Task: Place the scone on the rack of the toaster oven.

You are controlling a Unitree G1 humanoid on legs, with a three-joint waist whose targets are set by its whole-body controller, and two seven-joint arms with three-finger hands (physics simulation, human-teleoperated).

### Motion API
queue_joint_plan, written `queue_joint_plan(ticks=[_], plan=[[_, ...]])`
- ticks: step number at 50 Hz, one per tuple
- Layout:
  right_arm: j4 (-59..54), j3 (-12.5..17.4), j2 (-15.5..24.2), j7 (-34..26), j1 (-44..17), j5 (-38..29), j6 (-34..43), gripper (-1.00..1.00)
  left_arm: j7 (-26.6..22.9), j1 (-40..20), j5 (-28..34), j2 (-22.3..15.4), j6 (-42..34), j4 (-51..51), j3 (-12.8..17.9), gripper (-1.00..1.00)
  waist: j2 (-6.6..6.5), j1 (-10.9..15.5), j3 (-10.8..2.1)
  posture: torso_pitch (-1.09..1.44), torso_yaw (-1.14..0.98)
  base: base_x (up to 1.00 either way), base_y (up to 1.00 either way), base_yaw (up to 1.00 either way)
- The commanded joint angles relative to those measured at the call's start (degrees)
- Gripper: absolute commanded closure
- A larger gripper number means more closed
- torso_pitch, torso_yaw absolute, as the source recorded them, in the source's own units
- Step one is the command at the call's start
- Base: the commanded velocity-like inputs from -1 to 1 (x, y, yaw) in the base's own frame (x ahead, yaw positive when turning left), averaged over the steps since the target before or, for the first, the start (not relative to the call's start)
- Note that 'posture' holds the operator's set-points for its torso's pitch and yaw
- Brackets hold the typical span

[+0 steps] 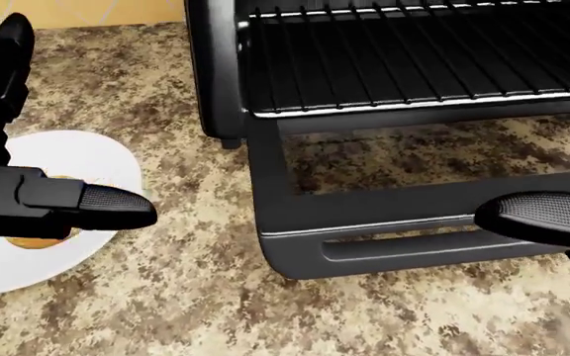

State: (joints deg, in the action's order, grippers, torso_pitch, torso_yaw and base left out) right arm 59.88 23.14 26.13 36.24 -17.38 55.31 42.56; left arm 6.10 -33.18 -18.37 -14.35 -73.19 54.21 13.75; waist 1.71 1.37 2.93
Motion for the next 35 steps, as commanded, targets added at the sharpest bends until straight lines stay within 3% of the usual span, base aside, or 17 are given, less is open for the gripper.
queue_joint_plan(ticks=[1,2,3,4,9,10,14,21,30,35], plan=[[0.1,0.5,0.7,0.4,-0.9,-0.4,-1.4,-1.00,-0.4,-1.1,0.0,-0.2,1.9,0.5,-0.3,-1.00,1.36,0.2,0.07,0.00,0.00,0.00,0.00,0.00],[0.1,0.1,0.8,0.3,-0.8,-0.6,-1.6,-1.00,-0.5,-1.0,0.1,-0.3,2.0,0.5,-0.3,-1.00,2.63,0.3,-1.05,0.00,0.00,0.00,0.00,0.00],[0.1,0.0,0.6,0.1,-0.7,-0.9,-1.7,-1.00,-0.5,-1.1,0.1,-0.2,1.9,0.5,-0.2,-1.00,1.21,0.5,-0.54,0.00,0.00,0.00,0.00,0.00],[0.1,0.0,0.5,0.0,-0.7,-1.0,-1.6,-1.00,-0.5,-1.2,0.0,-0.1,1.6,0.8,0.0,-1.00,1.31,0.1,0.07,0.00,0.00,0.00,0.00,0.00],[0.1,0.2,1.7,1.3,-2.0,0.7,-1.2,-1.00,-0.8,-1.6,-1.3,-0.7,-0.1,2.1,2.4,-1.00,-1.29,-0.7,-0.15,0.00,0.00,0.00,0.00,0.00],[0.1,0.0,1.8,1.4,-2.1,0.6,-1.2,-1.00,-0.8,-1.6,-1.5,-0.9,-0.1,2.2,2.7,-1.00,-0.66,-1.1,-0.21,0.00,0.00,0.00,0.00,0.00],[0.1,-0.4,1.6,1.6,-2.8,0.5,-0.7,-1.00,-0.9,-1.1,-2.9,-2.0,-0.3,2.5,4.8,-1.00,-0.35,-1.1,-0.78,0.00,0.00,0.00,0.00,0.00],[0.1,-1.0,1.2,1.5,-2.8,-0.1,-0.7,-1.00,-1.6,1.7,0.8,-5.7,6.4,-2.8,3.0,-1.00,-0.10,-0.9,-1.08,0.00,0.00,0.00,0.00,0.00],[0.1,-1.4,-1.1,0.1,-3.3,-2.3,0.8,-1.00,-8.6,1.6,10.7,-9.0,12.5,-10.6,0.2,-1.00,-0.23,-0.8,-1.17,0.00,0.00,0.00,0.00,0.00],[0.1,-1.9,-3.3,-1.2,-3.8,-4.5,2.0,-1.00,-19.3,1.4,19.7,-11.9,19.1,-16.1,-1.8,-1.00,-0.27,-0.7,-1.17,0.00,0.00,0.00,0.00,0.00]])
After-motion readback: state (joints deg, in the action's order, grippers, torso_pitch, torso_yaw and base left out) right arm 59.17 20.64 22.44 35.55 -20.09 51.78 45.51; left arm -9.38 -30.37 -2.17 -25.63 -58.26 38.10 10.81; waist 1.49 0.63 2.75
